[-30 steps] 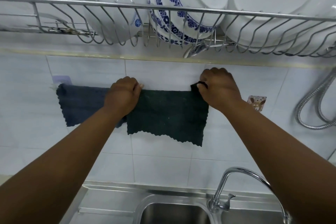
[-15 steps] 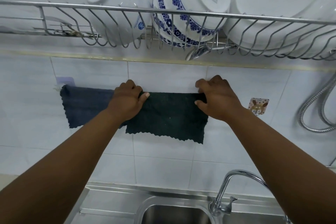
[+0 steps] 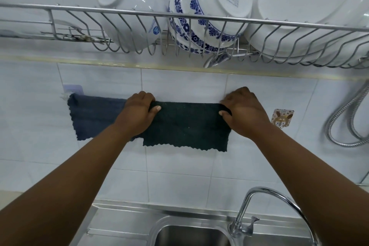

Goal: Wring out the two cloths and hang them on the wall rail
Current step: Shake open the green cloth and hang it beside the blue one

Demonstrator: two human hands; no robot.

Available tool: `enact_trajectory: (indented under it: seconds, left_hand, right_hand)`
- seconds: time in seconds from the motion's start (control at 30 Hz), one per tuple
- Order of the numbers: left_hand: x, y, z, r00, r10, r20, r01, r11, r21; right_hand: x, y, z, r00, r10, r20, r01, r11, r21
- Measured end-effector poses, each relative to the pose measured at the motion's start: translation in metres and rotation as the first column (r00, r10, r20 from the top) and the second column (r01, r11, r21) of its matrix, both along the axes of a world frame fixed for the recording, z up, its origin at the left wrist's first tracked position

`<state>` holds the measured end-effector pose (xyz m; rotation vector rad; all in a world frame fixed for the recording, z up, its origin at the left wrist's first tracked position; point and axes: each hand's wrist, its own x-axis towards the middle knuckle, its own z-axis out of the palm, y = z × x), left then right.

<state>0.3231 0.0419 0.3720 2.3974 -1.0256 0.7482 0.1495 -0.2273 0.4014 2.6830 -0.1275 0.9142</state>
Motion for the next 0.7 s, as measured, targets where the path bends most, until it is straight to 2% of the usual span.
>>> enact_trajectory:
  seconds: [0.1, 0.3, 0.4, 0.5, 0.7]
  left_hand:
    - [0.000, 0.002, -0.003, 1.000, -0.019, 0.015, 0.019, 1.000, 0.006]
    - [-0.005, 0.012, -0.004, 0.986, 0.055, 0.157, -0.058, 0.998, 0.016]
    - [-0.012, 0.014, -0.008, 0.993, 0.061, 0.105, -0.062, 0.998, 0.003]
    - [-0.015, 0.017, -0.012, 0.997, 0.058, 0.059, -0.055, 0.997, -0.047]
    - [-0.013, 0.025, -0.016, 0.996, 0.073, 0.059, -0.076, 0.996, 0.039]
  right_hand:
    - [-0.003, 0.001, -0.002, 0.997, -0.002, 0.083, 0.000, 1.000, 0.024]
    - [-0.003, 0.001, -0.006, 0.999, -0.024, 0.034, 0.022, 0.999, 0.050]
    - [-0.005, 0.004, -0.008, 0.997, -0.011, 0.079, 0.006, 0.997, 0.072]
    - [-0.006, 0.005, -0.012, 0.999, -0.019, 0.038, 0.015, 0.995, 0.097]
    - [-0.010, 0.008, -0.012, 1.000, -0.031, -0.006, 0.031, 0.987, 0.155]
